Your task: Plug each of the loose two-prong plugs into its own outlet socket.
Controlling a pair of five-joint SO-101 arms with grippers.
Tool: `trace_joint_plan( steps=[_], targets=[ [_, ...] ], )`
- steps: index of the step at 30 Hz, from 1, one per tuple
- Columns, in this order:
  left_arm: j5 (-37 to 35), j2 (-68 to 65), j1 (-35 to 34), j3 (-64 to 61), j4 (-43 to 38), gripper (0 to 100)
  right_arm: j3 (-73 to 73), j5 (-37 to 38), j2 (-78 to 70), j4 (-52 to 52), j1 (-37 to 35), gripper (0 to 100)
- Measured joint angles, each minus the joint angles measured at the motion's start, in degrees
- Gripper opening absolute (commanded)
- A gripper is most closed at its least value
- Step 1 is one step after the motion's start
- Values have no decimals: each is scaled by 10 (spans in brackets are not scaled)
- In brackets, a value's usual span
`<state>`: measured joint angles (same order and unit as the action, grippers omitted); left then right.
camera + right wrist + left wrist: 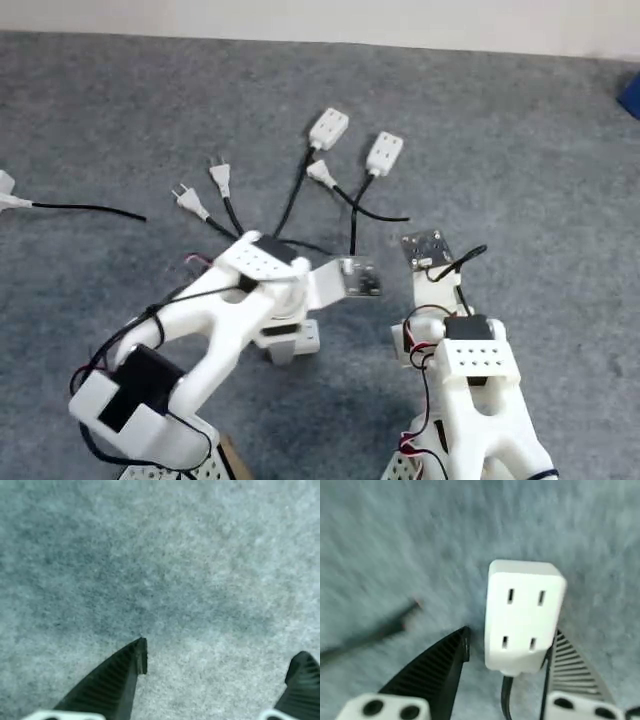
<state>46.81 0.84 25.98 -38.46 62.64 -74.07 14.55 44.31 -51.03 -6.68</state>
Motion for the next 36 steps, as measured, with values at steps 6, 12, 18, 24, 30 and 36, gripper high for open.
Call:
trace_joint_plan(
  steps=[6,12,18,24,30,36],
  targets=[
    [-17,-3,30,61,4,238,0,0,0,0,0,414],
    [-27,-3,47,66,4,238,0,0,0,0,0,414],
    [-28,-3,46,54,22,239,0,0,0,0,0,414],
    [-26,-3,45,106,79,239,1,0,0,1,3,414],
    [-26,-4,46,137,86,238,2,-1,6,6,4,414],
    [-109,-4,12,184,76,176,1,1,8,4,4,414]
  ],
)
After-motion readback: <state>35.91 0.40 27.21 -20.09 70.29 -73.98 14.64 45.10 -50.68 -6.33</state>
